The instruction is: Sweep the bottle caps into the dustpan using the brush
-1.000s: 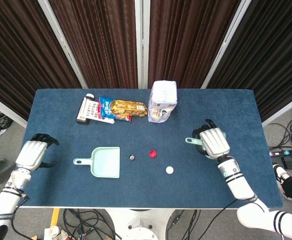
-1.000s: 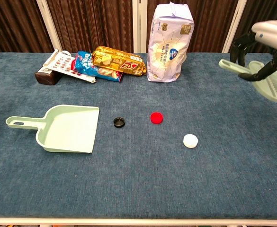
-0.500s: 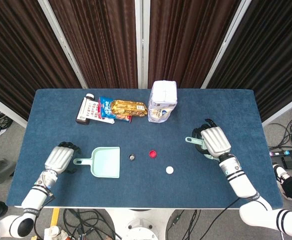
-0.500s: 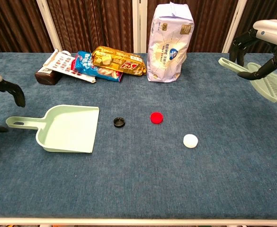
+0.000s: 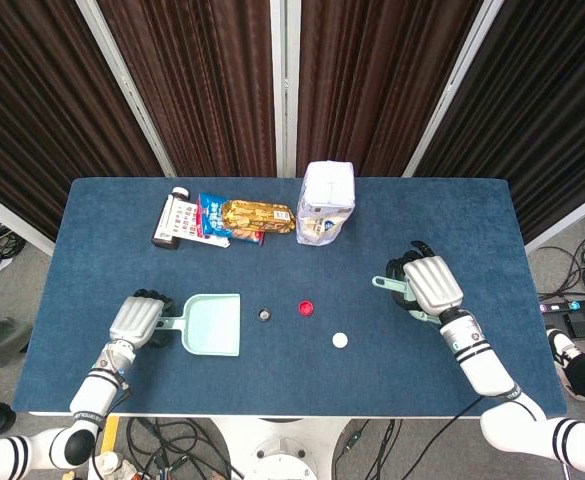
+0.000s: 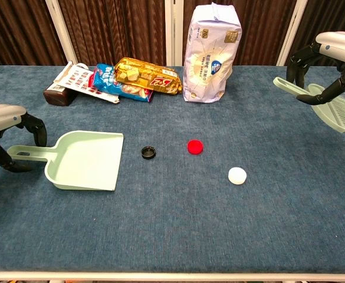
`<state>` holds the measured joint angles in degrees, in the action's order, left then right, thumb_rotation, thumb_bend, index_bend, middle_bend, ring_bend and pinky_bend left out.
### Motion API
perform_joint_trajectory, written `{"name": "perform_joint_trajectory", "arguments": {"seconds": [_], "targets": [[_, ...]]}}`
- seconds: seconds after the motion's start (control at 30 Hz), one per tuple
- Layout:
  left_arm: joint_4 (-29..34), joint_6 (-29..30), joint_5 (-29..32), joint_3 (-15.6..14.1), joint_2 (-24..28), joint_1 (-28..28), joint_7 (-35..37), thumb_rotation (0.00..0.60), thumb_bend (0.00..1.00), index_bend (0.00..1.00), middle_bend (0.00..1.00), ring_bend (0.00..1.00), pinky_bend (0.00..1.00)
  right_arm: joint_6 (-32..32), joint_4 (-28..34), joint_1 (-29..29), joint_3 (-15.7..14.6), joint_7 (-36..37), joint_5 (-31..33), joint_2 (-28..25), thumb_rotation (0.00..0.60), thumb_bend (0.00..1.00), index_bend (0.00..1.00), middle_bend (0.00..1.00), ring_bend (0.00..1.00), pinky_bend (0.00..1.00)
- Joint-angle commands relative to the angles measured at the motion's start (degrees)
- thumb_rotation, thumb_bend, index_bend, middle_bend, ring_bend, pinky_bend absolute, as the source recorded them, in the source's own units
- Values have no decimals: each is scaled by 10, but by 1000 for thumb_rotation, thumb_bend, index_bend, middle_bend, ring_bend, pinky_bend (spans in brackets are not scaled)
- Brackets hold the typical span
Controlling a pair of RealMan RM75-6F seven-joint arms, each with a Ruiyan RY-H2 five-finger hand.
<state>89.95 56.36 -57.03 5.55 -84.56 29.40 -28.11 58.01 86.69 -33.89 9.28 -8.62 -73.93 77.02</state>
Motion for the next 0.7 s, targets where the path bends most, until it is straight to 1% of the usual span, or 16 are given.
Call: {"name": "perform_joint_trajectory", "arguments": {"seconds": [0.03,0.1,0.4,0.5,0.7], "targets": [[-6,7,3,2,-6,3,-1,600,226,441,390,254,219,-1,-3,0,-1,3,0,1,600,390,618,639,311,147],[-7,7,7,2,-7,4,0,600,235,452,411,273,230,-2,-6,0,-2,5,0,2,600,390,618,639,311,147],[-11,1,9,-3,-8,12,13,600,252,469,425,274,231,-1,-10,1,-7,10,-1,4,600,390,618,639,311,147],[-11,-10,8,-4,-7,14,28,600,270,485,436,279,235,-1,-10,1,-8,12,0,6,600,390,618,639,311,147],[-22,-8,-13,-4,-12,16,54,600,319,569,527,355,264,-2,3,5,-12,31,-6,2,600,400,618,640,312,147]]}}
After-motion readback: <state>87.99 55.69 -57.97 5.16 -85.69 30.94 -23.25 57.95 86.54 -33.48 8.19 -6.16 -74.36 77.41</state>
